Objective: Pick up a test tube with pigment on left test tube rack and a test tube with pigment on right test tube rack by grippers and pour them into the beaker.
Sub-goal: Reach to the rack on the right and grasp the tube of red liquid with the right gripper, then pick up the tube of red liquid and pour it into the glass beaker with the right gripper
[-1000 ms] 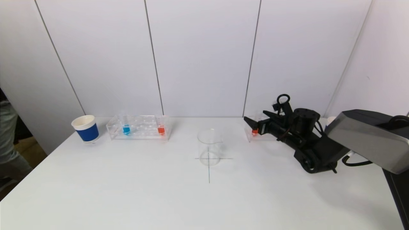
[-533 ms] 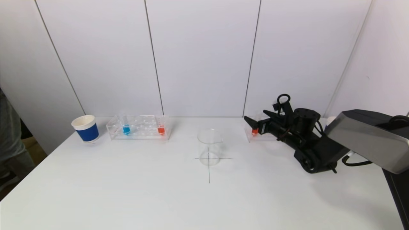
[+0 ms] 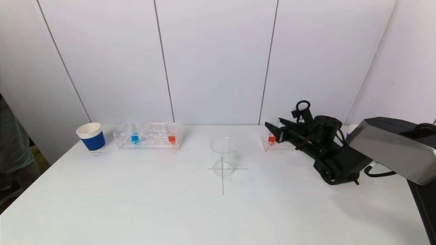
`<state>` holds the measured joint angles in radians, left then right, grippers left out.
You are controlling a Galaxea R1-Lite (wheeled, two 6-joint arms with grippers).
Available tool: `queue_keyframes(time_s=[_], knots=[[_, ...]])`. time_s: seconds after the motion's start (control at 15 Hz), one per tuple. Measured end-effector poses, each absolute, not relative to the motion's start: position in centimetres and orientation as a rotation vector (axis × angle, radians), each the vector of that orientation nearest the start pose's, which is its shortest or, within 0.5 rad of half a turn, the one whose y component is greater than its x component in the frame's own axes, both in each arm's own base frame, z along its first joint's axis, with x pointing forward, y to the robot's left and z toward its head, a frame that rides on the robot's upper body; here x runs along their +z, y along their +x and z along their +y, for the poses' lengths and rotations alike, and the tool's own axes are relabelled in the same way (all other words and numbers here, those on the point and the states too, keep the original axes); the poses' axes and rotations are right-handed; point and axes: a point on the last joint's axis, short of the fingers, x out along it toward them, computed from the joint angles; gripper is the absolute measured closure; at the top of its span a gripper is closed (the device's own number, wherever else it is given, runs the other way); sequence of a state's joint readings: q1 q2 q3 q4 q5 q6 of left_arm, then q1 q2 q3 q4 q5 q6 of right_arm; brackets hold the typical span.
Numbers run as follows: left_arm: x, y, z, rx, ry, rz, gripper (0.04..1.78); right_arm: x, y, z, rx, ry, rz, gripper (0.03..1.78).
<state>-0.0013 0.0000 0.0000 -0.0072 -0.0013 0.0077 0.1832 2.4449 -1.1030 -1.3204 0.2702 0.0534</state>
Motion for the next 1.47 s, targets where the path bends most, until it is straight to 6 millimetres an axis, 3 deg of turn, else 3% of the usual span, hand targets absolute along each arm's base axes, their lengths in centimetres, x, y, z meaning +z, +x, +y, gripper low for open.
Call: queue_keyframes(time_s=[0.13,0.27,1.47], knots=[[7.62,-2.28,0.00,-0.003,0.008,-0.007,0.06,3.73,43.62,8.80,0.457,0.055,0.033,1.18],[7.62,-2.28,0.00,-0.004,0.008,-0.007,0.06,3.74,43.62,8.78,0.456,0.059,0.033,1.32],[7.62,-2.28,0.00,-0.004,0.008,-0.007,0.06,4.62,43.33,9.13,0.459,0.056,0.013,1.32]])
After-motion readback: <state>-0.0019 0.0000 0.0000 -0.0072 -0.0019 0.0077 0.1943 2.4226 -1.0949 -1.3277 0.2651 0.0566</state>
